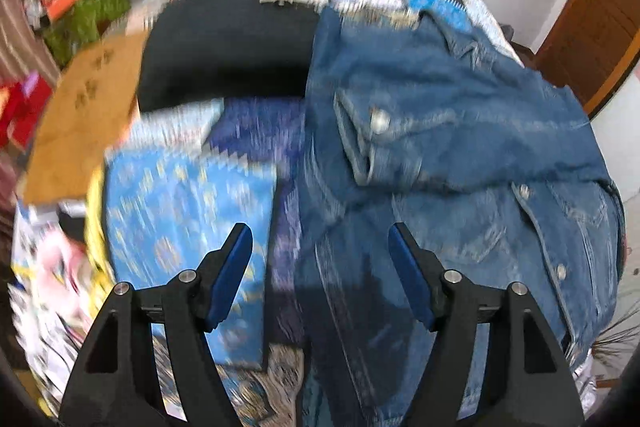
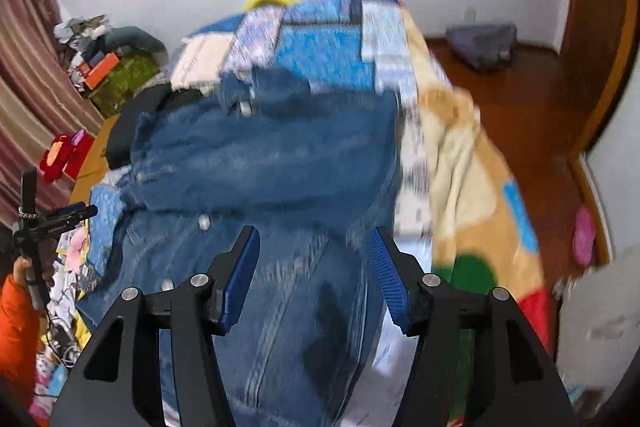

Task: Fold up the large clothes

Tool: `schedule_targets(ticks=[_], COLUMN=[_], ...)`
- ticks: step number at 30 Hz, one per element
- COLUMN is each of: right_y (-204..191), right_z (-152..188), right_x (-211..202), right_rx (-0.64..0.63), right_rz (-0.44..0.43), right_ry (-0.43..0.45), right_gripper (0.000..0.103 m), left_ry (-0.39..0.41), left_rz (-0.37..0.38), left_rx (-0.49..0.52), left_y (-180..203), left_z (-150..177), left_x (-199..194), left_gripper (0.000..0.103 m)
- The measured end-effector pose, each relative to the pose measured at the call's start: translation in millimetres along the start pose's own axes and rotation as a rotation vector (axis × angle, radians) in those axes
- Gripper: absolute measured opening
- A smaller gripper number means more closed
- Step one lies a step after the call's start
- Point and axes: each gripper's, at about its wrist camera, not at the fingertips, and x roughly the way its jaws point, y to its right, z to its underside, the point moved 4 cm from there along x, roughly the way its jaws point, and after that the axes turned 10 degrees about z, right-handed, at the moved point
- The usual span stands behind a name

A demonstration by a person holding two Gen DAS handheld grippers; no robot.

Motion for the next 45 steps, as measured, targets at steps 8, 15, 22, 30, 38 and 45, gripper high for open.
schedule_targets(ticks=[8, 15, 22, 30, 38, 45], right_y=[19.0, 15.6, -7.9, -26.0, -13.3, 17.8], right_z=[58.0, 82.1, 80.9, 26.5, -28.9, -19.7], right_x=[41.7, 44.4, 32.8, 2.3, 21.6, 94.4], right_rx=[0.123, 0.206, 0.114, 0.128, 0.157, 0.208], right_rz=[-0.001, -0.062, -0.069, -0.211, -0.146, -0.061], right_ry=[-0.161, -0.169, -0.126, -0.016, 0.088, -0.031], right_gripper=[0.054, 0.057, 0.017, 0.009, 0.009, 0.010], left_ry=[-0.165, -0.150, -0.082, 0.155, 0.200, 0.064], left_rz=[0.124, 0.357, 0.372, 0.461, 0.228, 0.125], left_rx=[-0.141, -0.311, -0.202, -0.102, -0.100, -0.187], left_y=[-17.1, -24.0, 8.1, 40.9, 24.2, -5.4], left_z=[65.7, 88.7, 86.3, 7.5, -43.5, -26.9], left_x=[42.6, 50.2, 29.8, -51.4, -17.1, 65.4], left_gripper=[0.070, 0.070, 0.013, 0.007, 0.007, 0.010])
